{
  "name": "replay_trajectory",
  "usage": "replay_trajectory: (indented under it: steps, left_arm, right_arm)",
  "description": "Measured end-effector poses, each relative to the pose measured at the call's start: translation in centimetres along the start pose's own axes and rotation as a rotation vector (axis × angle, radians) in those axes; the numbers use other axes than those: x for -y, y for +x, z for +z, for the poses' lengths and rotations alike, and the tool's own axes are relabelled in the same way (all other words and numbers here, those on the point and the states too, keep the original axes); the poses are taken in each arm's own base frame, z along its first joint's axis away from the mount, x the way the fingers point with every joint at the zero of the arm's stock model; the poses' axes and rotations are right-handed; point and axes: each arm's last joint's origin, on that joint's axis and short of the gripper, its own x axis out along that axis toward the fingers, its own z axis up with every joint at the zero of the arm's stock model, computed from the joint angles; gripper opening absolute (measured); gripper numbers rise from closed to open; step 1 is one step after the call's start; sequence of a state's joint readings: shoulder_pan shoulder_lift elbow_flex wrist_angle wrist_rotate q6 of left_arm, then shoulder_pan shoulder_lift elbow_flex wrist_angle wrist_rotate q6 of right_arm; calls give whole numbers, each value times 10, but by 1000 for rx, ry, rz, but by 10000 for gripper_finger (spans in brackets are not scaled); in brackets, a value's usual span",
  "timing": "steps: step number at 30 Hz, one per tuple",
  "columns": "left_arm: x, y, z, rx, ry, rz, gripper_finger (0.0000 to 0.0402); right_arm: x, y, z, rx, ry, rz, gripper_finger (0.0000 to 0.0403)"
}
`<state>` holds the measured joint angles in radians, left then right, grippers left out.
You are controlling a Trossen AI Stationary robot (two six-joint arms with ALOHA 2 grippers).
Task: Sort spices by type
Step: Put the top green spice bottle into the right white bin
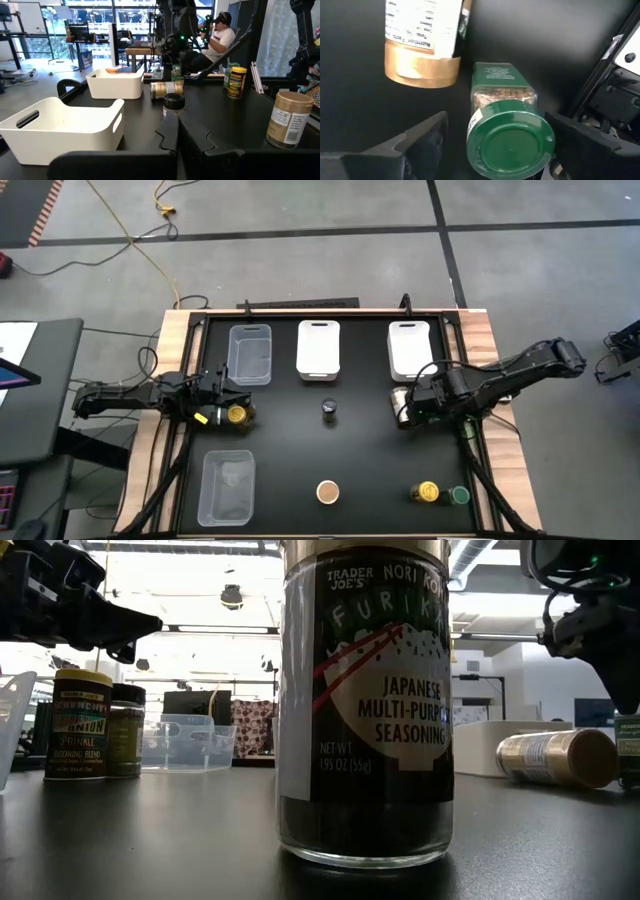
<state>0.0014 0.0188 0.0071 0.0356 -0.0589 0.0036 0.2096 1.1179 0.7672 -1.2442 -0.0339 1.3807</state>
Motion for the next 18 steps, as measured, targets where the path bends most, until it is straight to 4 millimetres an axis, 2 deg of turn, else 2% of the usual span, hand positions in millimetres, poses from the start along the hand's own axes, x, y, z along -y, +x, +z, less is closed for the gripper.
replay_trajectory:
  steps: [5, 18]
  left_arm:
    - [0, 0, 0, 0, 0, 0, 0]
    - [0, 0, 0, 0, 0, 0, 0]
  right_arm:
    - [2, 5, 0, -13, -16, -10, 345]
    - [4, 15, 0, -16, -23, -19, 277]
